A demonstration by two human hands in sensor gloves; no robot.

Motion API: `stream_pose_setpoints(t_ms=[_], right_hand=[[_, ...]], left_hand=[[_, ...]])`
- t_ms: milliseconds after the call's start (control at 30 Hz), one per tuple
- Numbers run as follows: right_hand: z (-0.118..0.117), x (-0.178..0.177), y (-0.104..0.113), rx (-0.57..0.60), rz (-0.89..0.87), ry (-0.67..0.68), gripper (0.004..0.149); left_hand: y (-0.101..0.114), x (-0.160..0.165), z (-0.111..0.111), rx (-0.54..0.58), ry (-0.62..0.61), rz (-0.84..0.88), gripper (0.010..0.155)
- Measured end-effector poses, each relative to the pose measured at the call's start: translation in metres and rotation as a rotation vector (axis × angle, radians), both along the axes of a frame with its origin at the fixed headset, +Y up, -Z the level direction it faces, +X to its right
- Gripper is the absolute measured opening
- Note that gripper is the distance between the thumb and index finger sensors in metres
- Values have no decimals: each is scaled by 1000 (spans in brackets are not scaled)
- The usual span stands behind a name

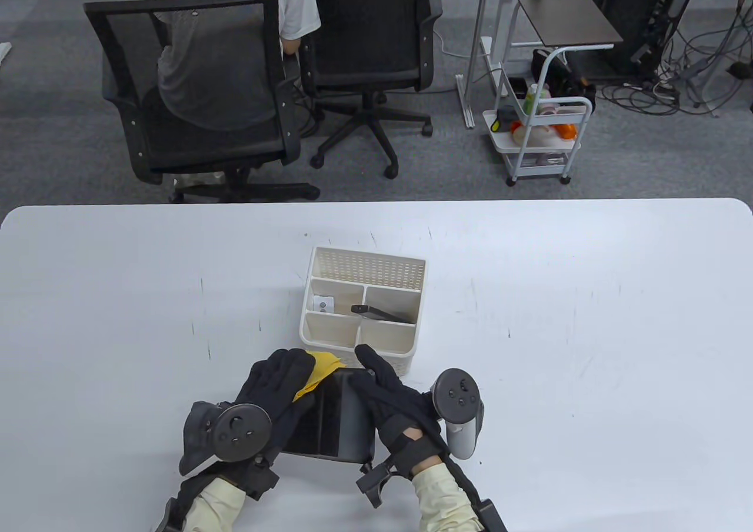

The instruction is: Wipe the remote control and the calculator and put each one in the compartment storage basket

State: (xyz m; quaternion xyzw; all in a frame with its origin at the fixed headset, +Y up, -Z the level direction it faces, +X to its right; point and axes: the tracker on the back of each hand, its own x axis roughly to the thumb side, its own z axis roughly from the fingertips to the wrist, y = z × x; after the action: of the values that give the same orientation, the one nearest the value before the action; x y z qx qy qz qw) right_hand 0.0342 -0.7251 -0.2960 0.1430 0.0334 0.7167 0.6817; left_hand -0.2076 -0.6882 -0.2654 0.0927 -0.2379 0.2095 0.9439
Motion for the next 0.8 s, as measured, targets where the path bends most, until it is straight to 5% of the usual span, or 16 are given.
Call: stream_pose_setpoints(t_ms=[100, 267, 633, 800], right_hand=[[0, -3, -1, 3, 20, 12, 66], [0, 2, 0, 2, -11, -9, 66], [-3, 35, -3, -43, -164, -250, 66], [-4, 23, -1, -32, -69, -141, 66]], left_hand=[[2, 12, 5, 18, -80, 57, 61], [0, 13, 6, 67, -45, -15, 62], [-1, 40, 18, 59, -174, -56, 61], [-5, 37, 15, 74, -135, -59, 61]])
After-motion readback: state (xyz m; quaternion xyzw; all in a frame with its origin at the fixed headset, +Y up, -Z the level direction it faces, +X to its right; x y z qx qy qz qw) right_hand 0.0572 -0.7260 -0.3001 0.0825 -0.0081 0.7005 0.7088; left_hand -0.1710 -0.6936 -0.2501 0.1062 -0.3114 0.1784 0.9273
